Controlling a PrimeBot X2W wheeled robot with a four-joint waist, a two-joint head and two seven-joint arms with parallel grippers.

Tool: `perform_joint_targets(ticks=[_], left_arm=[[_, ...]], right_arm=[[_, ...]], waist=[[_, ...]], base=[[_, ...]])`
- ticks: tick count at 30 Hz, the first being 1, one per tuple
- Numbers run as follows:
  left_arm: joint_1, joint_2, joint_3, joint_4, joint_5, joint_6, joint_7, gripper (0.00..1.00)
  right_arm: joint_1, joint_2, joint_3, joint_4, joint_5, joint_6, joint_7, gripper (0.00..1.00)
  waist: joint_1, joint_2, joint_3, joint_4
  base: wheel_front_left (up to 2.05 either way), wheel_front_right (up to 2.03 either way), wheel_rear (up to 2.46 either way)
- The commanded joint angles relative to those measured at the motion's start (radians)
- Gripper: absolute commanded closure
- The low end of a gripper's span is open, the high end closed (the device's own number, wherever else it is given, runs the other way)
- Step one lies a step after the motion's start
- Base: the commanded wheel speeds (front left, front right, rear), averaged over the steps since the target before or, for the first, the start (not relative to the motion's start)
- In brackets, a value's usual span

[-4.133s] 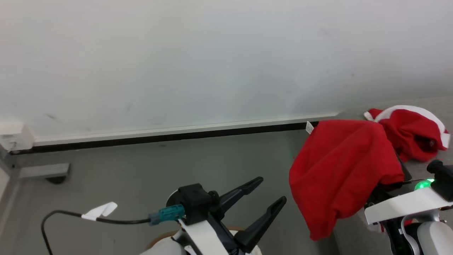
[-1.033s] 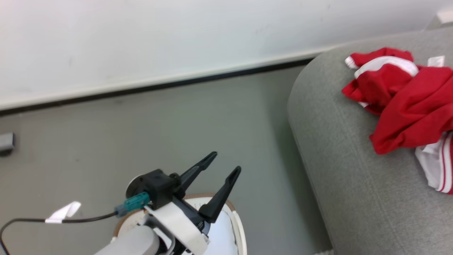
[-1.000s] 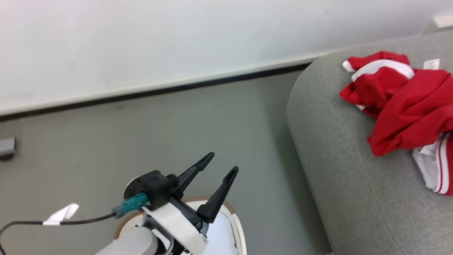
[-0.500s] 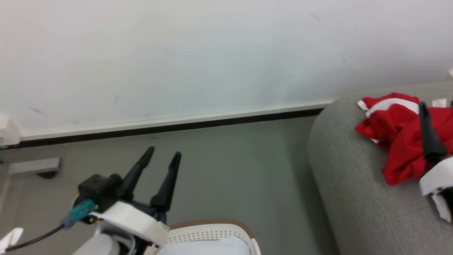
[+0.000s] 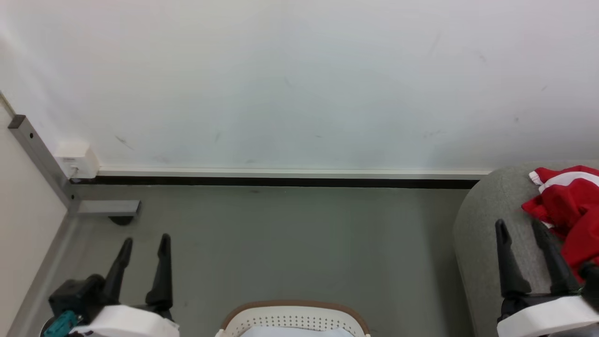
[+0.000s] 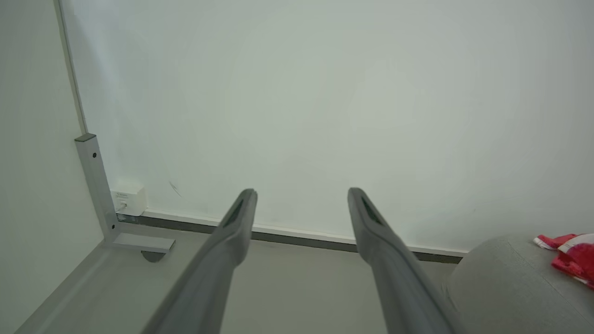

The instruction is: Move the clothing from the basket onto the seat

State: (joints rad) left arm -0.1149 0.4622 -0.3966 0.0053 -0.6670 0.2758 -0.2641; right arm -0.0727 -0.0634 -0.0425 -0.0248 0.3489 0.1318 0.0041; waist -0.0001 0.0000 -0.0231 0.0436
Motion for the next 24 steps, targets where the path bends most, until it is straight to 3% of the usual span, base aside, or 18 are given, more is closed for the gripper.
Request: perform_joint_targets(ticks=[1,8,15,24], left_arm=[[0.045,-0.019,0.039,0.0,0.025,0.002,0.0,0.0],[0.123,-0.089,0.136,0.027,0.081,-0.059,0.0,0.0],[0.153,-0.155,0.17,0.085,0.14,-0.142,0.0,0.0],[0.154,-0.223,0.218,0.148,0.207,-0.226,0.0,0.0]], right_arm=[[0.034,-0.001,0.023,0.023,-0.005,-0.002,-0.025,0.0],[0.079,-0.014,0.129,0.115,-0.082,-0.002,-0.142,0.0],[0.09,-0.008,0.148,0.19,-0.088,-0.002,-0.229,0.0],[0.051,0.005,0.151,0.234,-0.081,-0.002,-0.258,0.0]], waist=[[0.0001,0.0,-0.008,0.008],[0.0001,0.0,-0.001,0.006],[0.0001,0.0,-0.005,0.006],[0.0001,0.0,-0.008,-0.006]], base=[[0.0,0.0,0.0],[0.0,0.0,0.0],[0.0,0.0,0.0],[0.0,0.0,0.0]])
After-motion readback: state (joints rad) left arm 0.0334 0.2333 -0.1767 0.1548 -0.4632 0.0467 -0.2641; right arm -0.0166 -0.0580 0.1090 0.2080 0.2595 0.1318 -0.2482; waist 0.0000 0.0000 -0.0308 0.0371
